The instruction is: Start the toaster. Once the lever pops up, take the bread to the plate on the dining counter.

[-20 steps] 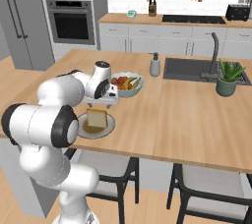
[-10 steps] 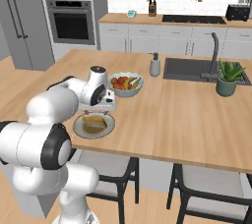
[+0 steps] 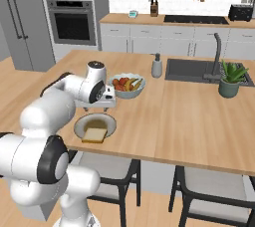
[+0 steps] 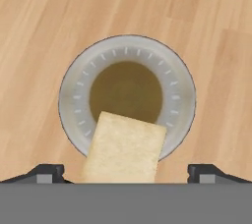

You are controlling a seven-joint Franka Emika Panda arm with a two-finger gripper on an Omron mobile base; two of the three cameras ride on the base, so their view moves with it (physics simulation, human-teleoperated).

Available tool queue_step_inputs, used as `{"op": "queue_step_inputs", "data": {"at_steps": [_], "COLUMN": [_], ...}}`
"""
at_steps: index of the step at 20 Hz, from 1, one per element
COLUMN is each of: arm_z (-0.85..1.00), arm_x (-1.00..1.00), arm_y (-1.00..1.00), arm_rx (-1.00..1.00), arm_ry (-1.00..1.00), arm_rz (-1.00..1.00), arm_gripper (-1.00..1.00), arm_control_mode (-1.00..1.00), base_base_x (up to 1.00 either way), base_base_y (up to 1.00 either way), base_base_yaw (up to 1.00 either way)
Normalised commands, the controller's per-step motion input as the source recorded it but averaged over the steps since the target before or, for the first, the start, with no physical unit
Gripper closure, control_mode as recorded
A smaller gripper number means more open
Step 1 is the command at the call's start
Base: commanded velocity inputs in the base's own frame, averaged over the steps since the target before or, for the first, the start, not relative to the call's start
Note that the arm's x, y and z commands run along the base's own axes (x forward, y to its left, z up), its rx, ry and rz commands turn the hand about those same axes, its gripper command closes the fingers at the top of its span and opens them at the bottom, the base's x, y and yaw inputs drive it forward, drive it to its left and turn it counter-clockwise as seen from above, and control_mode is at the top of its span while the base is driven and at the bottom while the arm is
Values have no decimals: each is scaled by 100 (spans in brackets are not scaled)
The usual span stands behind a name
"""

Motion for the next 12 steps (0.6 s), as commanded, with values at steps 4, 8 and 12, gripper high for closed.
{"op": "queue_step_inputs", "data": {"at_steps": [4,8,12], "arm_z": [63,49,19], "arm_x": [-15,-76,-100], "arm_y": [0,-14,-22], "arm_rx": [-4,-6,-4], "arm_ry": [3,6,1], "arm_rz": [0,-2,-9], "arm_gripper": [-100,-100,-100], "arm_control_mode": [-100,-100,-100], "base_base_x": [0,0,0], "base_base_y": [0,0,0], "base_base_yaw": [0,0,0]}}
